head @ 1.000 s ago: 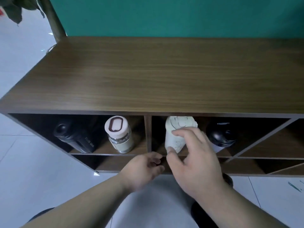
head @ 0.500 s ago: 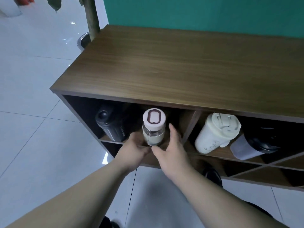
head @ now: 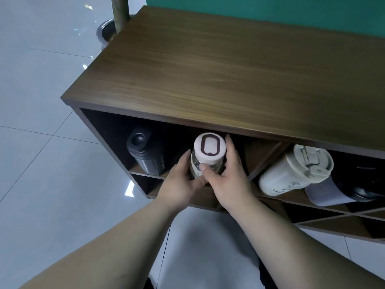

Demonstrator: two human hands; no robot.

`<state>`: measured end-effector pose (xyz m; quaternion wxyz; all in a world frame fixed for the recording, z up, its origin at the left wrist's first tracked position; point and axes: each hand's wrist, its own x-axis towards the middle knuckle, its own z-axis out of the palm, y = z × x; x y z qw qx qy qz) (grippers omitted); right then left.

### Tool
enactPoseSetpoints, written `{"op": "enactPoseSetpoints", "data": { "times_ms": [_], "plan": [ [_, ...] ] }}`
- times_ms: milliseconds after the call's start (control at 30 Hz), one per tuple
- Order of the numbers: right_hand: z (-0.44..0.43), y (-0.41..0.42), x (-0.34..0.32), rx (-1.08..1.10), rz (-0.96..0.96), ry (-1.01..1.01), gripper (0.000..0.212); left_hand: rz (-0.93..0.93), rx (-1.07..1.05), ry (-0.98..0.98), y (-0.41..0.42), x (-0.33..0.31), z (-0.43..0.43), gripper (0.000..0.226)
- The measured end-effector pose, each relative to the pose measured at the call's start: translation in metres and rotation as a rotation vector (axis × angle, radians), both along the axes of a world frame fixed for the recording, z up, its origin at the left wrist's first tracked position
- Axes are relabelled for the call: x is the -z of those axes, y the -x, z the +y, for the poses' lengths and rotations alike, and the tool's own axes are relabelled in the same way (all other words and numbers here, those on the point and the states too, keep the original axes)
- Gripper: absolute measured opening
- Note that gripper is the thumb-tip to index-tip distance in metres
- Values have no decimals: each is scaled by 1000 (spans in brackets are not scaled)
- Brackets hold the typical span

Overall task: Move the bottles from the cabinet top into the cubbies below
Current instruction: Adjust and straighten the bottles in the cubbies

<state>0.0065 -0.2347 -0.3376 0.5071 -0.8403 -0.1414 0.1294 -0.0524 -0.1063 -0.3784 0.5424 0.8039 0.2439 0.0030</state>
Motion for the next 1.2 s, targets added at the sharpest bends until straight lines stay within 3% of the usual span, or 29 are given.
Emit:
{"op": "enactPoseSetpoints", "data": {
  "times_ms": [200,667,833,1000,1067,1133,1200],
  "plan": [
    [2,-4,5,40,23,-96,72,-62,17,39,1,-8,-2,59],
    [2,-4,8,37,-15,-115,67,-60,18,54,1,-5,-2,55],
    [1,-3,7,31,8,-91,82,-53,32,53,2,-5,-1,61],
    [-1,2,-3,22,-70,42,100,42,35,100,4,-5,3,99],
    [0,10,-12,5,-252,113,96,99,61,47,11,-10,6,83],
    [5,23,-23,-82,-423,150,90,151,146,37,21,-14,16,43],
    [12,38,-31,-235,-447,134,86,243,309,12,31,-17,29,7]
  ]
}}
